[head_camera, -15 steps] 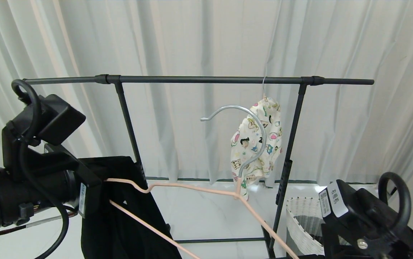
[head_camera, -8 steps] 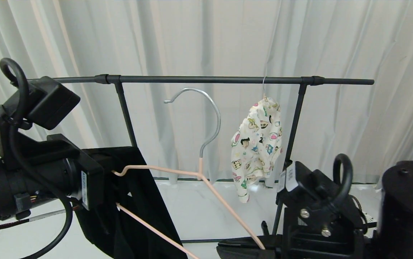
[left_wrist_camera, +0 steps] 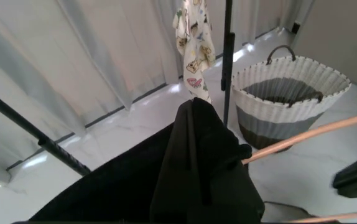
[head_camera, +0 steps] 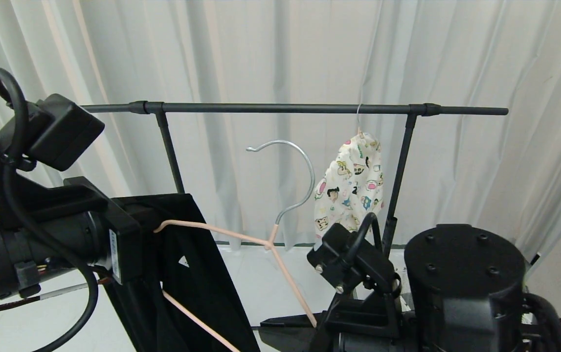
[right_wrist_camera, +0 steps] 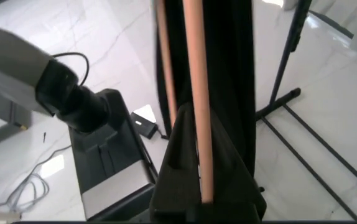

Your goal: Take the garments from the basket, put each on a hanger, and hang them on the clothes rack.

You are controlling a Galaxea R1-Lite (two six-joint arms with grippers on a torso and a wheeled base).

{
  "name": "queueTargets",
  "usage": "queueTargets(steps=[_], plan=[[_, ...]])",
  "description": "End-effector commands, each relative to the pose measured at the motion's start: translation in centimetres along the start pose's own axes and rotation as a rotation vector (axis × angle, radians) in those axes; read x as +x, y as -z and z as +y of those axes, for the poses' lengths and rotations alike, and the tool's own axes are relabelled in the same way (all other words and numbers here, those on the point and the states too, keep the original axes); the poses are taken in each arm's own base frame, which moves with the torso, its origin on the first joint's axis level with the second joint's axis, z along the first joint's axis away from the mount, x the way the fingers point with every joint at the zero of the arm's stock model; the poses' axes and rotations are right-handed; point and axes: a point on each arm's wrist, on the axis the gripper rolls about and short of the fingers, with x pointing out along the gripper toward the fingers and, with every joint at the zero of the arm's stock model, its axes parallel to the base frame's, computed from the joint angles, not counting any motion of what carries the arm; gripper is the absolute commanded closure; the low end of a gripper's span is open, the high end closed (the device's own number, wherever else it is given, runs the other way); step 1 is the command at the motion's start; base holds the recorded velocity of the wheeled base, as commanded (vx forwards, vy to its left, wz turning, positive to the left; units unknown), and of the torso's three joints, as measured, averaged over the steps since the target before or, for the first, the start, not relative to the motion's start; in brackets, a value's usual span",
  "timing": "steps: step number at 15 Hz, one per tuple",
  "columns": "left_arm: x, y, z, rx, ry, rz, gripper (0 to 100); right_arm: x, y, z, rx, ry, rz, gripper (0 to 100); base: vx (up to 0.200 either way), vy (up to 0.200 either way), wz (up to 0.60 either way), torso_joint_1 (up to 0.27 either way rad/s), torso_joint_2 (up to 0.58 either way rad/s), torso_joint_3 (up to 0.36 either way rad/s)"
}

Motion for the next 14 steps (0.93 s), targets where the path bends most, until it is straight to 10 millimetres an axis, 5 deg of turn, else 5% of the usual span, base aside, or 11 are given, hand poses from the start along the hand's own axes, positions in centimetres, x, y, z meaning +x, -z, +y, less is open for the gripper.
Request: queueTargets(steps=[1, 14], plan=[[0.1, 0.2, -0.1, -0.001, 0.011, 0.014, 100, 1.3, 0.0, -0.2, 0.009, 0.006, 0.001, 100, 0.000, 0.000, 0.00, 0.000, 0.00, 0.000], [0.2, 1.7, 1.4, 0.057, -0.067, 0.050, 100, -3.3, 0.4, -1.8, 0.046, 0.148, -0.016, 100, 0.000, 0.000, 0.00, 0.000, 0.00, 0.000]])
